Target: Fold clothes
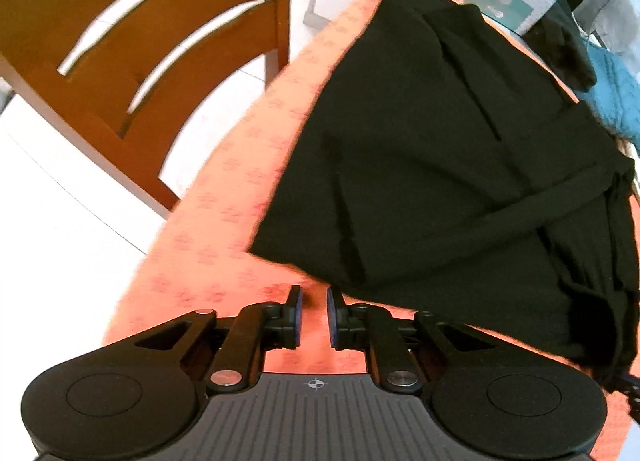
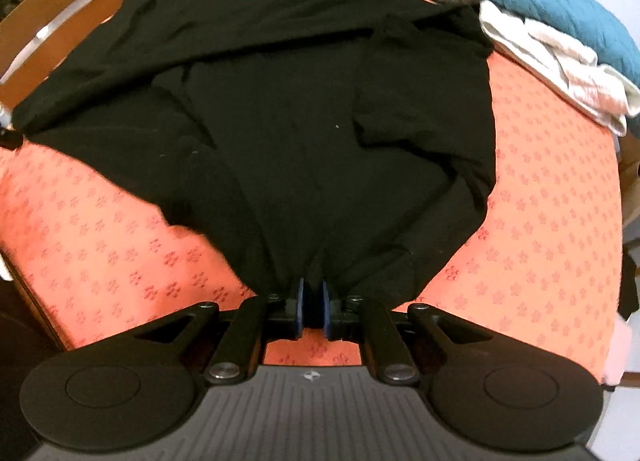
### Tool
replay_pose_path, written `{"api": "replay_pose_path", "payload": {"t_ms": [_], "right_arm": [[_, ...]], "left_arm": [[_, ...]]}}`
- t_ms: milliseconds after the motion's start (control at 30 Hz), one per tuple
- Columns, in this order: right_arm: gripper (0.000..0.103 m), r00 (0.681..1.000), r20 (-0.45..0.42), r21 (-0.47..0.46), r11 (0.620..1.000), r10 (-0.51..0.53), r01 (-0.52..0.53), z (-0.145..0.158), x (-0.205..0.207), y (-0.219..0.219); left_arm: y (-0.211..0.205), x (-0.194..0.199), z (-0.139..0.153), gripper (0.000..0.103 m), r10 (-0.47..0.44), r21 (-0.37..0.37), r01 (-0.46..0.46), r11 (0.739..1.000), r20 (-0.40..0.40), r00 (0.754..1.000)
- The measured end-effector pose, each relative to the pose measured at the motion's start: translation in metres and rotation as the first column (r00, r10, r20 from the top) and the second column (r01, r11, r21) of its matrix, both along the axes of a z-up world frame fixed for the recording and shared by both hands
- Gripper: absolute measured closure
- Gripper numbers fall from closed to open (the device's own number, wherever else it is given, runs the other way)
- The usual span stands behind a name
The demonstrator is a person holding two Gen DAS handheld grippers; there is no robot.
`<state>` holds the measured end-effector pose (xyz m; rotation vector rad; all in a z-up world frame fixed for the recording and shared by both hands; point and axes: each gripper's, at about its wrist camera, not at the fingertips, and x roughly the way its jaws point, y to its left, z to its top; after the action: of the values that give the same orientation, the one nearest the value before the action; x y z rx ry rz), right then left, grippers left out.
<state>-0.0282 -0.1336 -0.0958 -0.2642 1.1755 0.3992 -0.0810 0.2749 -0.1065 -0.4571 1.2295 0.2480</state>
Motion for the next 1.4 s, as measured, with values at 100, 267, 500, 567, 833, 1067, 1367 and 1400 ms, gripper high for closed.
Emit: {"api": "replay_pose_path", "payload": {"t_ms": [100, 267, 500, 567, 833, 1067, 1367, 1400], "right_arm": [[0.089, 1.000, 0.012, 0.014, 1.000, 0.018, -0.019, 0.017, -0.003, 0.000], [0.087, 0.998, 0.048, 0.042, 0.999, 0.031, -0.033, 0.041, 0.000, 0.003], [0.073, 0.991, 0.128, 0.027, 0.999, -0.036, 0.033, 0.034, 0.046, 0.006], [0.073, 0.989, 0.136, 0.017, 0.998, -0.065, 0.063, 0.025, 0.065, 0.002], [0.056, 0.994, 0.106, -0.048, 0.998, 0.032, -0.027, -0.010, 0.110, 0.015], [0.093, 0.994, 0.089, -0.025, 0.998, 0.059, -0.057, -0.015, 0.125, 0.007], [0.097, 0.957, 0.249, 0.052, 0.989, -0.149, 0.141, 0.043, 0.138, -0.071], [0.097, 0.946, 0.262, 0.066, 0.981, -0.191, 0.180, 0.048, 0.141, -0.085]], "left_arm": [[0.006, -0.007, 0.006, 0.079, 0.004, 0.009, -0.004, 1.000, 0.018, 1.000], [-0.004, -0.008, 0.013, 0.064, -0.061, 0.038, 0.059, 0.998, 0.049, 0.997], [-0.026, 0.001, 0.021, 0.045, -0.170, 0.057, 0.166, 0.985, 0.079, 0.982], [-0.031, 0.003, 0.023, 0.043, -0.189, 0.064, 0.185, 0.981, 0.082, 0.978], [-0.039, 0.001, 0.028, 0.037, -0.186, 0.068, 0.180, 0.981, 0.081, 0.979], [-0.040, -0.001, 0.030, 0.036, -0.176, 0.097, 0.169, 0.981, 0.059, 0.983], [-0.048, 0.013, 0.031, 0.036, -0.165, 0.132, 0.156, 0.979, 0.062, 0.984], [-0.050, 0.016, 0.031, 0.036, -0.166, 0.132, 0.156, 0.979, 0.062, 0.984]]}}
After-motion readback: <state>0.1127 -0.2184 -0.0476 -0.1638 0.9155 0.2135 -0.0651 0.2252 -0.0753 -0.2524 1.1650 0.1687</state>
